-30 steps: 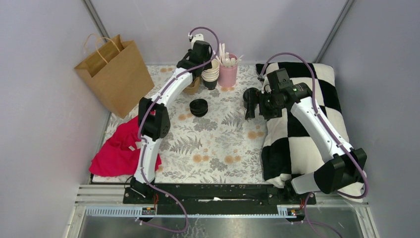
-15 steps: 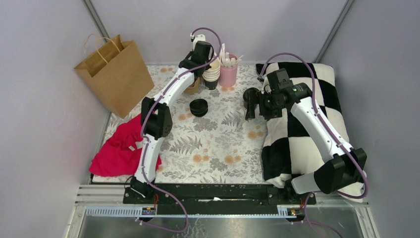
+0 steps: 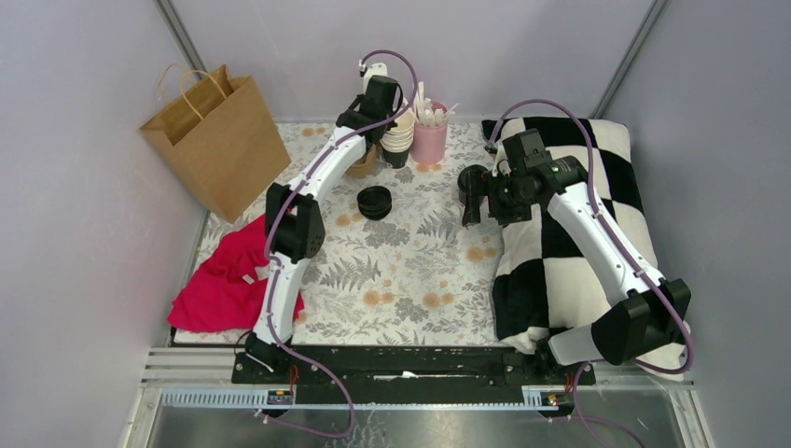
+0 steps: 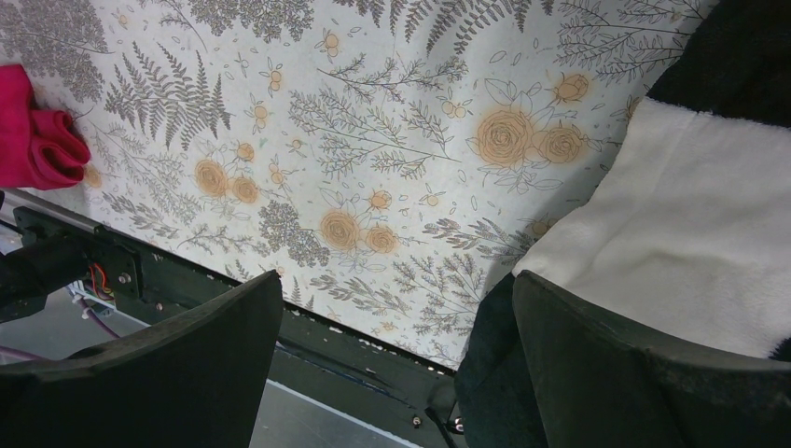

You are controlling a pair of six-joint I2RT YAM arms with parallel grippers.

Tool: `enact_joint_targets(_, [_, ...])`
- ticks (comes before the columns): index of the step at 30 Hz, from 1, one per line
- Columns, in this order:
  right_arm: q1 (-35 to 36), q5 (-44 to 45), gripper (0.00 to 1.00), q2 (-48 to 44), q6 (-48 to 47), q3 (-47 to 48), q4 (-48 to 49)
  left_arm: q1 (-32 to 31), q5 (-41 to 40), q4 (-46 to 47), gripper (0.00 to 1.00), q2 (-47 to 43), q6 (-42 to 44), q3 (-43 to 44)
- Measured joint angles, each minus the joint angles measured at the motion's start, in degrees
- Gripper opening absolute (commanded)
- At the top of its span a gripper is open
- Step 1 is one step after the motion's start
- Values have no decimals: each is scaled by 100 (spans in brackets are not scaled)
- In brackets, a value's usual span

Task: Pack the takeout coffee

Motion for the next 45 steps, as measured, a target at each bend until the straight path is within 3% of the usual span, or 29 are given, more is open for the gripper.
enact_joint_targets(15, [0, -2, 100, 0, 2, 0, 0, 166, 164, -197, 0, -343, -531, -133])
enact_joint_targets(24, [0, -15, 100, -52, 9, -96, 142, 461, 640, 472, 0, -1521, -944, -1764])
enact_joint_targets(35, [0, -28, 100, -92, 9, -249, 192, 33, 977, 1095, 0, -1617, -933, -2096])
enact_joint_targets(45, [0, -26, 100, -94, 9, -236, 197, 367, 988, 804, 0, -1928, -890, -1886])
